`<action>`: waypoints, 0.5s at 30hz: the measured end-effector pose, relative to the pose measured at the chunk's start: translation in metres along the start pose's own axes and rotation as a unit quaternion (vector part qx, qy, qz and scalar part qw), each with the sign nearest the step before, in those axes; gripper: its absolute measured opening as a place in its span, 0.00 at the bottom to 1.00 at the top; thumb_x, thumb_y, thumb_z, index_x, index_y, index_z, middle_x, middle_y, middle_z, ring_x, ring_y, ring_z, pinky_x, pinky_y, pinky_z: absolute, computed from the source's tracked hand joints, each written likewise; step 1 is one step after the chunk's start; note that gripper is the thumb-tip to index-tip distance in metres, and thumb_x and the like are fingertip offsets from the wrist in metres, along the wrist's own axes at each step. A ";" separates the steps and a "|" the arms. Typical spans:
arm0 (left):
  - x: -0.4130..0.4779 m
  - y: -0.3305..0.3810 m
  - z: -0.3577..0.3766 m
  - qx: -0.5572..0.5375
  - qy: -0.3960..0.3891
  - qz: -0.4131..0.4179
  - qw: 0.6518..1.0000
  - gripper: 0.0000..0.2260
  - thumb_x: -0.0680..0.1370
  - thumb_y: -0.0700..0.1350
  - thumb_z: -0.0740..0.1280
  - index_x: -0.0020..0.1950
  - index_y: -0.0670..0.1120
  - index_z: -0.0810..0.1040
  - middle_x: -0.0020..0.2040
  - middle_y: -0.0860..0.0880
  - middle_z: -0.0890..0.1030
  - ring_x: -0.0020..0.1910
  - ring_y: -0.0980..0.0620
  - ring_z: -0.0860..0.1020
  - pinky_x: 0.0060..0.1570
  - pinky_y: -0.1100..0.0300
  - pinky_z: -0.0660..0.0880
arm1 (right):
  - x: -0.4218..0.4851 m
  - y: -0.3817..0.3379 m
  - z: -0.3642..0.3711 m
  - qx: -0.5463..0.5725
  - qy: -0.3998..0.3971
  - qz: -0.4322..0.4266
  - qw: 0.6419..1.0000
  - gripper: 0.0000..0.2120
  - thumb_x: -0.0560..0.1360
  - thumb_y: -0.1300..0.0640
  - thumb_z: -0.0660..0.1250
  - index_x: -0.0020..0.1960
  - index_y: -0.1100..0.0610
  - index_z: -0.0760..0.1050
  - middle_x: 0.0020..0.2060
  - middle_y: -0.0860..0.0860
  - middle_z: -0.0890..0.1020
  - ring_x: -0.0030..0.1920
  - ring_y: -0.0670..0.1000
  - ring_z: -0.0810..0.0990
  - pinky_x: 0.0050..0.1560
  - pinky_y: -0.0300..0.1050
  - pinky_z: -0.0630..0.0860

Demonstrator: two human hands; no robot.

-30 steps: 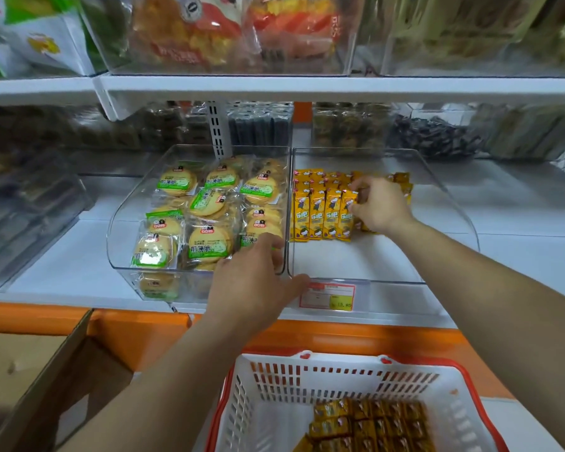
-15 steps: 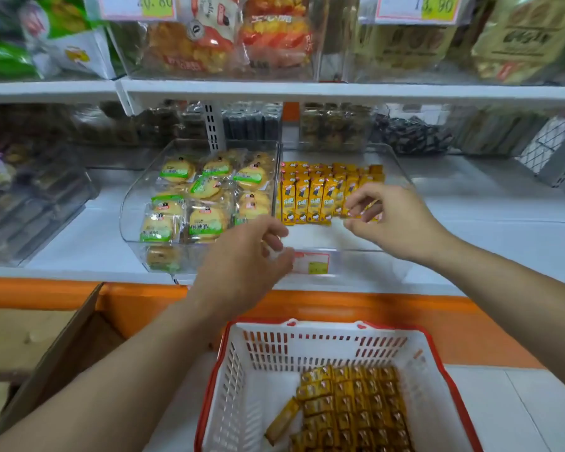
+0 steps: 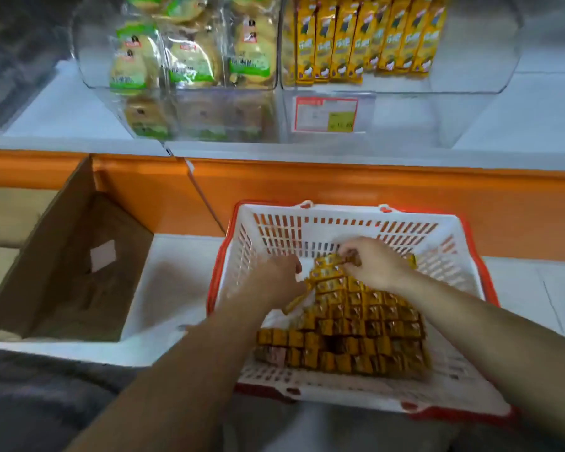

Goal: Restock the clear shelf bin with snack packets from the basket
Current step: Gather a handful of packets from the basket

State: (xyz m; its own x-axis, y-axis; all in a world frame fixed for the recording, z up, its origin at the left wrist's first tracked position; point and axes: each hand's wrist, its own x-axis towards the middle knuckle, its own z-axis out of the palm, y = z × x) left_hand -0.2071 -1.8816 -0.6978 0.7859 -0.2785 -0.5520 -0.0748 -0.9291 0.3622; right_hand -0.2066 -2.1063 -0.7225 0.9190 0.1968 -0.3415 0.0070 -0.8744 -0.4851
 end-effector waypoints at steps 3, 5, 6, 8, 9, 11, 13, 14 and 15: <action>0.022 -0.015 0.060 -0.080 -0.014 -0.061 0.995 0.23 0.80 0.58 0.66 0.69 0.45 0.71 0.63 0.44 0.77 0.61 0.42 0.77 0.58 0.47 0.77 | 0.021 0.016 0.036 -0.079 0.004 -0.006 0.997 0.22 0.76 0.48 0.68 0.69 0.50 0.74 0.71 0.51 0.73 0.71 0.54 0.70 0.70 0.48 0.69; 0.038 -0.026 0.087 -0.122 -0.009 -0.107 0.987 0.26 0.79 0.58 0.67 0.71 0.46 0.68 0.67 0.43 0.74 0.62 0.40 0.76 0.59 0.44 0.77 | 0.032 0.023 0.055 -0.111 -0.021 -0.012 0.994 0.30 0.75 0.43 0.67 0.74 0.49 0.67 0.73 0.51 0.70 0.73 0.55 0.67 0.72 0.53 0.67; 0.046 -0.032 0.096 -0.146 -0.004 -0.128 0.981 0.29 0.78 0.59 0.69 0.73 0.46 0.67 0.69 0.43 0.73 0.64 0.39 0.75 0.60 0.42 0.76 | 0.037 0.026 0.063 -0.125 -0.026 -0.012 0.992 0.32 0.75 0.41 0.67 0.76 0.49 0.64 0.72 0.51 0.70 0.73 0.55 0.66 0.72 0.55 0.67; 0.061 -0.042 0.109 -0.204 -0.009 -0.154 0.967 0.36 0.75 0.60 0.71 0.77 0.47 0.64 0.73 0.43 0.70 0.68 0.39 0.73 0.61 0.44 0.75 | 0.043 0.031 0.076 -0.164 -0.017 -0.013 0.986 0.33 0.75 0.40 0.66 0.76 0.50 0.62 0.71 0.52 0.70 0.72 0.57 0.66 0.70 0.55 0.68; 0.068 -0.046 0.114 -0.220 -0.017 -0.157 0.963 0.38 0.75 0.60 0.72 0.79 0.46 0.63 0.74 0.43 0.70 0.69 0.39 0.73 0.61 0.46 0.75 | 0.044 0.033 0.081 -0.181 -0.011 -0.008 0.983 0.33 0.75 0.40 0.65 0.76 0.51 0.62 0.71 0.53 0.70 0.71 0.58 0.66 0.70 0.56 0.68; 0.081 -0.052 0.121 -0.226 -0.027 -0.153 0.962 0.38 0.74 0.58 0.74 0.78 0.46 0.64 0.72 0.43 0.72 0.68 0.41 0.74 0.61 0.48 0.75 | 0.049 0.036 0.087 -0.202 0.003 0.005 0.979 0.32 0.75 0.40 0.64 0.75 0.52 0.64 0.69 0.55 0.71 0.70 0.60 0.66 0.68 0.58 0.68; 0.091 -0.054 0.125 -0.234 -0.033 -0.148 0.960 0.35 0.75 0.57 0.74 0.77 0.46 0.66 0.69 0.43 0.75 0.64 0.41 0.77 0.57 0.49 0.77 | 0.053 0.037 0.089 -0.240 0.018 0.002 0.971 0.29 0.74 0.39 0.64 0.70 0.53 0.70 0.64 0.56 0.73 0.67 0.61 0.68 0.66 0.58 0.68; 0.094 -0.054 0.126 -0.236 -0.040 -0.143 0.960 0.32 0.76 0.55 0.73 0.76 0.47 0.67 0.67 0.43 0.77 0.61 0.41 0.79 0.52 0.51 0.77 | 0.055 0.037 0.090 -0.263 0.021 -0.001 0.965 0.27 0.74 0.38 0.65 0.67 0.53 0.72 0.62 0.57 0.73 0.65 0.61 0.68 0.64 0.59 0.68; 0.097 -0.055 0.126 -0.229 -0.047 -0.134 0.963 0.28 0.77 0.54 0.73 0.74 0.47 0.69 0.65 0.43 0.78 0.58 0.42 0.80 0.49 0.52 0.77 | 0.056 0.037 0.091 -0.276 0.022 -0.002 0.961 0.27 0.74 0.38 0.65 0.66 0.53 0.74 0.60 0.57 0.74 0.64 0.61 0.69 0.63 0.58 0.68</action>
State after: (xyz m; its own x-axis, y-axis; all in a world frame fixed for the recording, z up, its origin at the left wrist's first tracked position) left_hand -0.2043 -1.8885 -0.8656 0.6791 -0.0846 -0.7291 0.4187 -0.7712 0.4795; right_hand -0.1907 -2.0874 -0.8331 0.9345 0.1922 -0.2997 0.2072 -0.9781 0.0188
